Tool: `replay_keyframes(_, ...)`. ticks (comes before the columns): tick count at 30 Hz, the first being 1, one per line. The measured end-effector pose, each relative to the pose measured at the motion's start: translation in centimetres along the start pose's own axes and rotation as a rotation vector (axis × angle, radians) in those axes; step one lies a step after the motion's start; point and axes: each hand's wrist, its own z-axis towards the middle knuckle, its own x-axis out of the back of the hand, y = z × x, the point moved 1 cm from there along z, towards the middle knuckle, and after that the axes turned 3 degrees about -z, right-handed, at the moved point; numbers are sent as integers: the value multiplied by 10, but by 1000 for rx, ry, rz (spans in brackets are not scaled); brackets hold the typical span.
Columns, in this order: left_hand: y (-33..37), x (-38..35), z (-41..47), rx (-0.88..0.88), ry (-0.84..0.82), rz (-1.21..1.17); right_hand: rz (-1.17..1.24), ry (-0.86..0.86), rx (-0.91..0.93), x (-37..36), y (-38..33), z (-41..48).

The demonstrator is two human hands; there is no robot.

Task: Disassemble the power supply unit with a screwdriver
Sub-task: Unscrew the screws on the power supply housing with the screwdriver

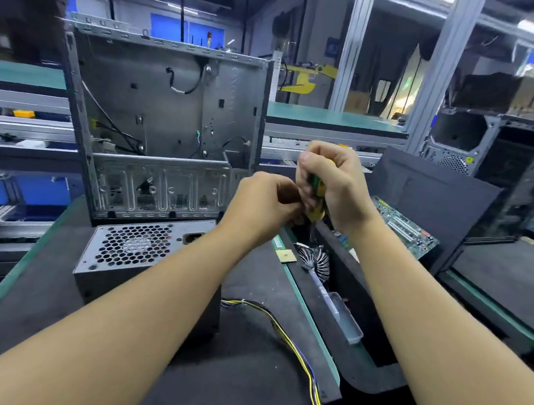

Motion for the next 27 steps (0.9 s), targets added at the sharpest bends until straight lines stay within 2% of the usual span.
replay_keyframes(3,-4,-45,3,31,-70,33,-71,54,-39,30,-1,-16)
replay_keyframes(8,-38,-124,-10,148,-289,92,-177,161,-147,81,-1,-48)
replay_keyframes(13,-60,-164,-13,260,-359,143,-213,176,-191,108,0,-67)
replay_keyframes(22,-55,-156,4,263,-342,208,-266,155,-194,96,3,-66)
replay_keyframes(27,-31,-116,2,110,-287,228,-172,129,-152,65,2,-49)
